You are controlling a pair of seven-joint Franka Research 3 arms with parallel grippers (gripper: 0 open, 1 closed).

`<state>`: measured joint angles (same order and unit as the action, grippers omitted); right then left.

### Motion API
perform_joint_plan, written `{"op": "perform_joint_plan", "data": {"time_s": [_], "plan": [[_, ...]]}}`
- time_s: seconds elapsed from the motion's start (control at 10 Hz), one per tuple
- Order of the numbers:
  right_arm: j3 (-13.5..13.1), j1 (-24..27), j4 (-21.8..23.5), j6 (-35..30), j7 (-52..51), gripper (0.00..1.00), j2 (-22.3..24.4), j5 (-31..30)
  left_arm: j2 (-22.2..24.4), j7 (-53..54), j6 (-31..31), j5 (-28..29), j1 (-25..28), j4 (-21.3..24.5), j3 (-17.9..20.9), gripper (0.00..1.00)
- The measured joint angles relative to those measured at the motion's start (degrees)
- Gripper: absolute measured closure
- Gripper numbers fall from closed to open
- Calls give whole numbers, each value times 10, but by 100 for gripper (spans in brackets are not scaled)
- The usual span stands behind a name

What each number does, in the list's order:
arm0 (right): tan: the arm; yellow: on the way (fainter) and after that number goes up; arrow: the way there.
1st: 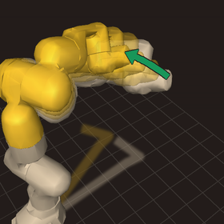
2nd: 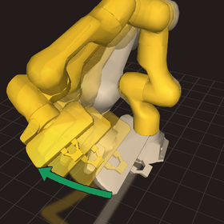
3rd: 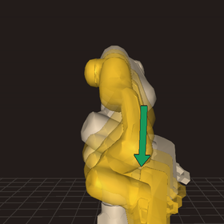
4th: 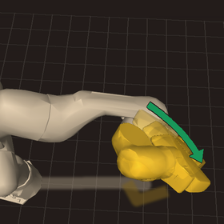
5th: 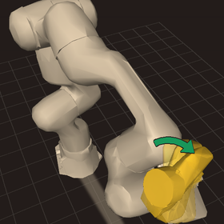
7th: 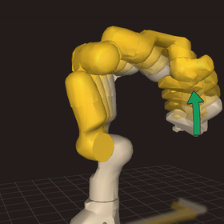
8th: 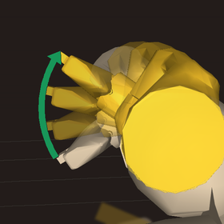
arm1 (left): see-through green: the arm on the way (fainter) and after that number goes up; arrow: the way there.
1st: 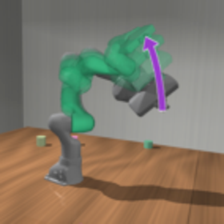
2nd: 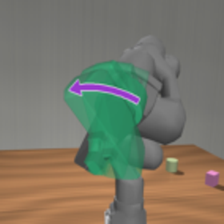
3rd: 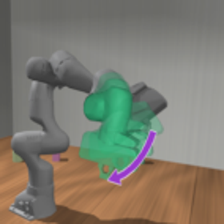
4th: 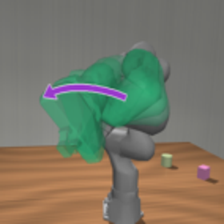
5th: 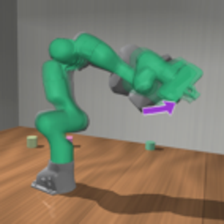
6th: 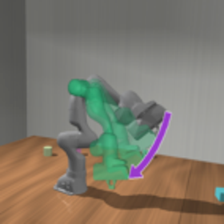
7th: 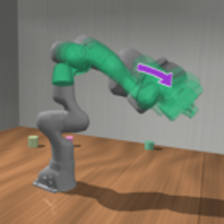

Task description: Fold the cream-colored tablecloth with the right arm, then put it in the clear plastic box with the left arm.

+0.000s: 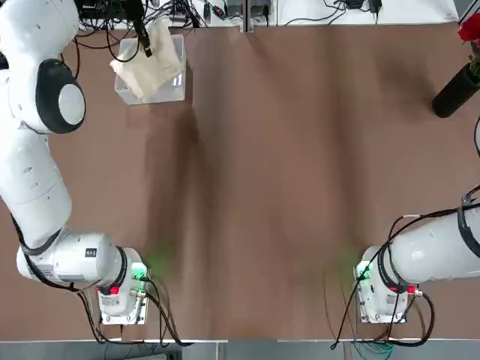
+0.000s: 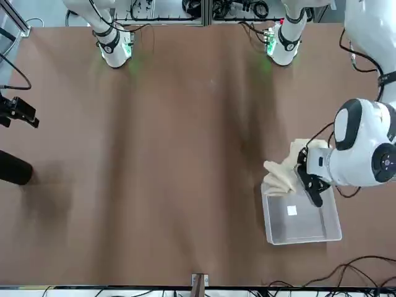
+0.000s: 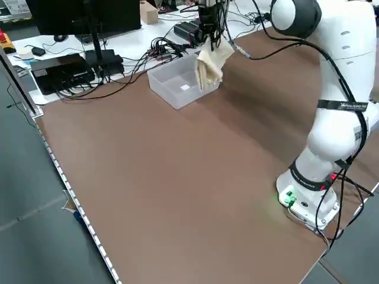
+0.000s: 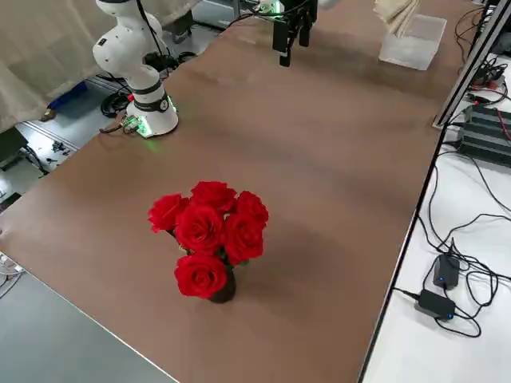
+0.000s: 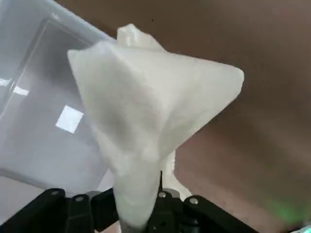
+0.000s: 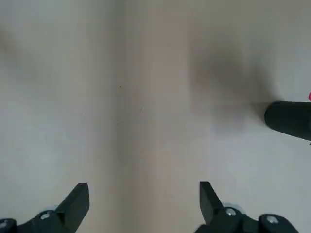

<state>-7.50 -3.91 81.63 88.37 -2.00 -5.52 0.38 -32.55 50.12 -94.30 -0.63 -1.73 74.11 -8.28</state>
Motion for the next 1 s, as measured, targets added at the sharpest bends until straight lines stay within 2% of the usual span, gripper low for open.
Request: {"op": "perform_joint_plan", "data": {"time_s": [1.0], "plan": [[-1, 4, 0, 1, 0, 0, 0, 0, -66, 73, -159, 90, -15, -10, 19, 85]]}}
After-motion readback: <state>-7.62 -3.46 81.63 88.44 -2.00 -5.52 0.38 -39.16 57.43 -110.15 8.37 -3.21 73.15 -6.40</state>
